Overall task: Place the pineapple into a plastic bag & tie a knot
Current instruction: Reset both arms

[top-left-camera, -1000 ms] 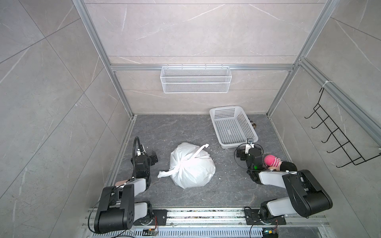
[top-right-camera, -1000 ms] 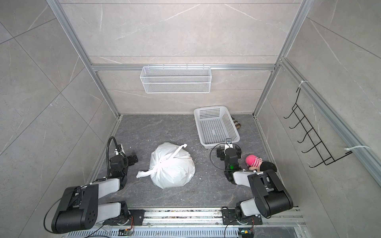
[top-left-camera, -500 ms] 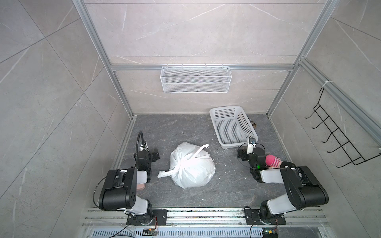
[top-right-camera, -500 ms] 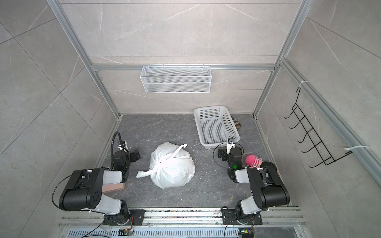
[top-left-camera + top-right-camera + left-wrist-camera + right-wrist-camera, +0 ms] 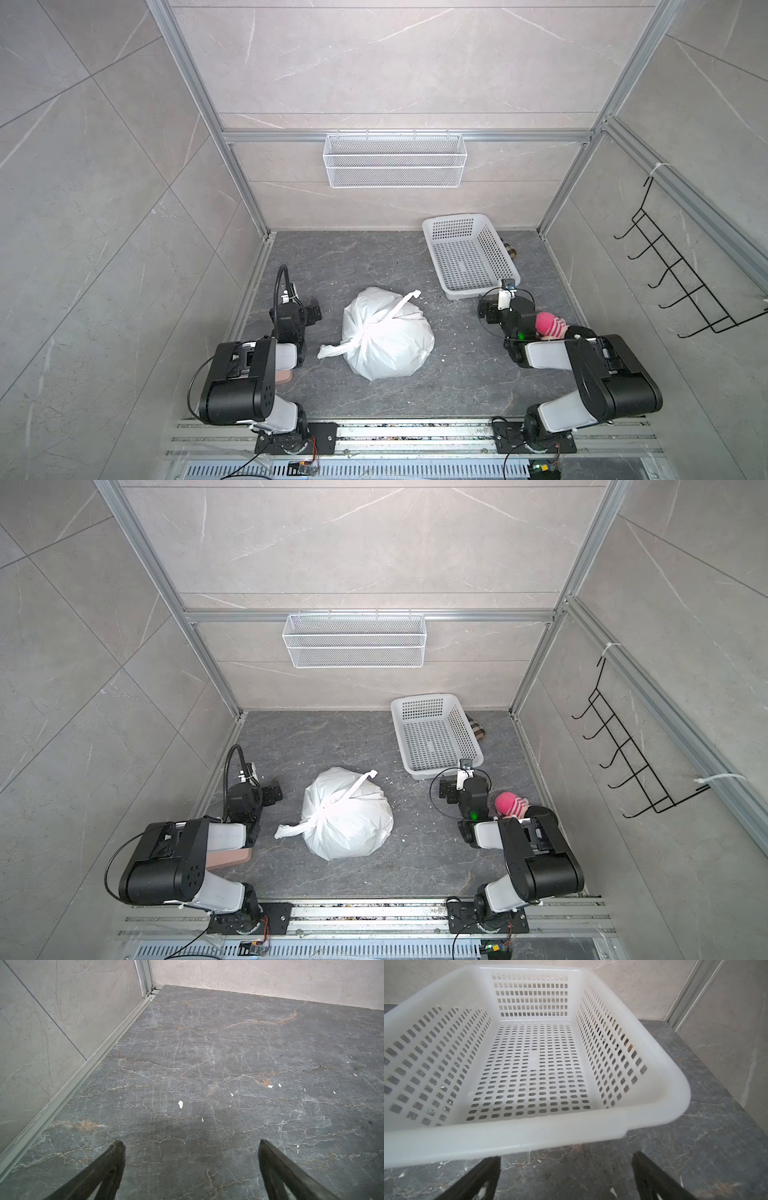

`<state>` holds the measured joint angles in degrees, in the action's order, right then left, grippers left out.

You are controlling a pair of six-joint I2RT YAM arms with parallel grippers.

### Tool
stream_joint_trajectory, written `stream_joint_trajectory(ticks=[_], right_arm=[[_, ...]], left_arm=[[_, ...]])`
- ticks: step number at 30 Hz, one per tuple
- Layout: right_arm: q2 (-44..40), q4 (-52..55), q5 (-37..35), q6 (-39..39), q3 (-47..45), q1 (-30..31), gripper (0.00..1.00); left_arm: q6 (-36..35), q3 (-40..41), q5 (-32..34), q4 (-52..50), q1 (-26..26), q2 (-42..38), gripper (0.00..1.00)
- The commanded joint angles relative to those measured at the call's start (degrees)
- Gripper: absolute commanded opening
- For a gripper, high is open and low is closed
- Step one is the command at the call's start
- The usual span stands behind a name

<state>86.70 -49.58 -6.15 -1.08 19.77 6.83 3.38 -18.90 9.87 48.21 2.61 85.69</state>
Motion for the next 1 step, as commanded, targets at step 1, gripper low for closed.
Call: stream_joint_trajectory(ticks=[1], right_arm=[[0.3, -0.2, 0.4, 0.7, 1.1, -0.2, 0.99]], left_arm=[[-0.8, -1.1, -0.1, 1.5, 0.0, 0.2, 1.0]])
